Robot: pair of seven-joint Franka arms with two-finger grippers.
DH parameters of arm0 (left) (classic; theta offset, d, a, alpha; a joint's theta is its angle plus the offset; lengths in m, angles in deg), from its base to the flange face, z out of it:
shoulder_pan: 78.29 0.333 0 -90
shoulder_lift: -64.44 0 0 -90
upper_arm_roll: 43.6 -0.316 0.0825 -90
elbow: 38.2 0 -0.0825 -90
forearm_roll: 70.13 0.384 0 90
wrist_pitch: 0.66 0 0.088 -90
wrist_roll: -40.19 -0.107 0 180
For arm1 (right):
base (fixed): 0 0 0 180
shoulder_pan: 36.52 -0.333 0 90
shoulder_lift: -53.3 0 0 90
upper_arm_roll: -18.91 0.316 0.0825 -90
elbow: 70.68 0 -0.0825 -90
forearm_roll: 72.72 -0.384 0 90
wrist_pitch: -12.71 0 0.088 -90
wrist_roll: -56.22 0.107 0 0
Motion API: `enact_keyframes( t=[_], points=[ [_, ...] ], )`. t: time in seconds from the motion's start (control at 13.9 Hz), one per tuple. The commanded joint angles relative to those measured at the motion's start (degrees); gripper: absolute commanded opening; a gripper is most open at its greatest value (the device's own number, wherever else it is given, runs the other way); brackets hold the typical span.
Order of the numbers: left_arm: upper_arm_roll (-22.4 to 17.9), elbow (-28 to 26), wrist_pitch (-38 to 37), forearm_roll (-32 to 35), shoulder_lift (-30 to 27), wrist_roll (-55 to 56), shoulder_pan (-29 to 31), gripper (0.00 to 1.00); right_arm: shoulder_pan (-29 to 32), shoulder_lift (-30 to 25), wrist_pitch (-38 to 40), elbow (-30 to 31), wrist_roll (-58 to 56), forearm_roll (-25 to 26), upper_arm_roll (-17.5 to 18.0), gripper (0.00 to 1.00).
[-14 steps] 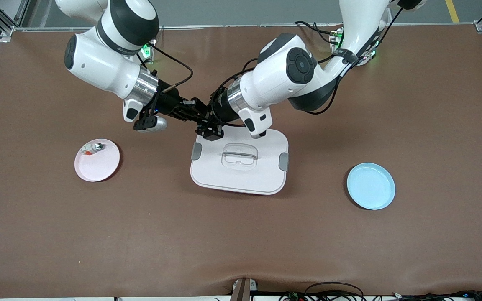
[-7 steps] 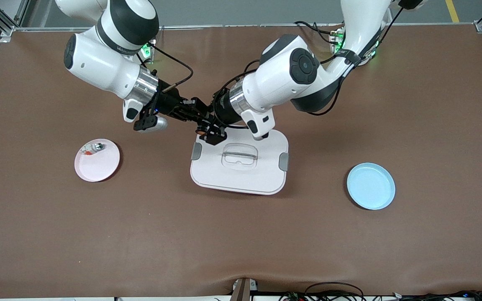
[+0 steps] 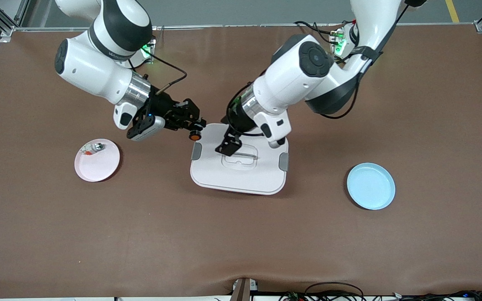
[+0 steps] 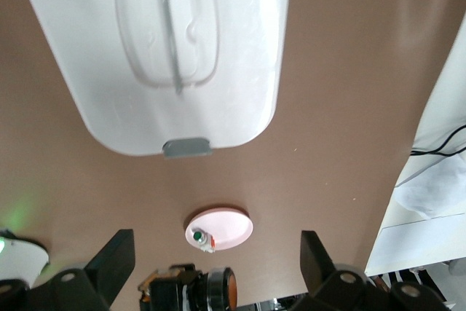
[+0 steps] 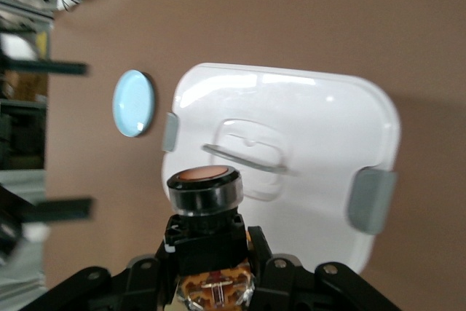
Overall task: Transfer orange switch to right arm and place
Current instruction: 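Carry the switch to the white plate while the left gripper withdraws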
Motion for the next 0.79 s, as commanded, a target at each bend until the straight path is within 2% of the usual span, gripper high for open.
enact_keyframes(
  t=[0.0, 0.14, 0.43, 0.72],
  points=[
    [-0.2, -0.3, -4.4, 2.0, -1.8, -7.6, 3.2, 1.0, 4.1, 0.3, 4.9, -1.3, -8.4, 5.5, 0.4, 0.0],
    [-0.3, -0.3, -7.0, 4.9, -2.8, -14.7, 5.2, 1.0, 7.0, 0.3, 8.6, -1.1, -18.8, 9.1, 0.3, 0.0],
    [-0.3, -0.4, -15.0, 10.0, -5.4, -28.7, 10.6, 1.0, 12.1, 0.1, 10.9, -0.4, -32.4, 22.4, 0.3, 0.0],
    [-0.4, -0.9, -22.9, 11.1, -9.3, -48.4, 18.4, 1.0, 17.2, 0.3, 10.9, 0.9, -50.8, 29.5, 0.3, 0.0]
  ],
)
